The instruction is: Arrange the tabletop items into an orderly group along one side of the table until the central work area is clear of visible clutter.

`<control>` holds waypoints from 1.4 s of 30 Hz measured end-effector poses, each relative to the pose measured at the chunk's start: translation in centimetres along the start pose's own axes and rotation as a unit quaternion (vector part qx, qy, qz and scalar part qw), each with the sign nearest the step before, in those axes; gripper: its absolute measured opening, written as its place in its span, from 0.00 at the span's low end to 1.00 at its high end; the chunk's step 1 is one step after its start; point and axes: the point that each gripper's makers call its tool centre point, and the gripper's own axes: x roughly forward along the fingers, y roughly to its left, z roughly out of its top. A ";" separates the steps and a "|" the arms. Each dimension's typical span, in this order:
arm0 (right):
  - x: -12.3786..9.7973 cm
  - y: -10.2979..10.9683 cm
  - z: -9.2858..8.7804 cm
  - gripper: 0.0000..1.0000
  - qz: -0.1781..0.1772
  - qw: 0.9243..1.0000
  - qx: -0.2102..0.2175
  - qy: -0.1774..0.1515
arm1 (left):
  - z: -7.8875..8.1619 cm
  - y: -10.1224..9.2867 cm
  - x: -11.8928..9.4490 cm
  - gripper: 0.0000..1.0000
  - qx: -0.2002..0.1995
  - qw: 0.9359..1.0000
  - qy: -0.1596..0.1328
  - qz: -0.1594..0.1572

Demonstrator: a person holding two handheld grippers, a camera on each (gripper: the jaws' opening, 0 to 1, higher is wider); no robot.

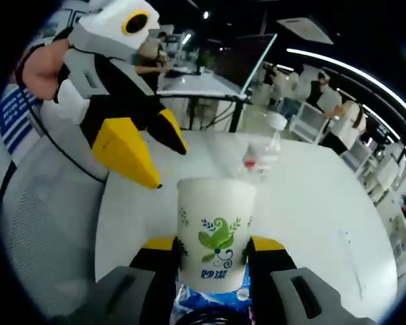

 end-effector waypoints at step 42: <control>-4.0 3.3 -3.4 0.40 -0.041 0.997 0.060 -0.017 | -2.3 -9.6 2.9 0.00 0.034 0.989 0.050 -0.137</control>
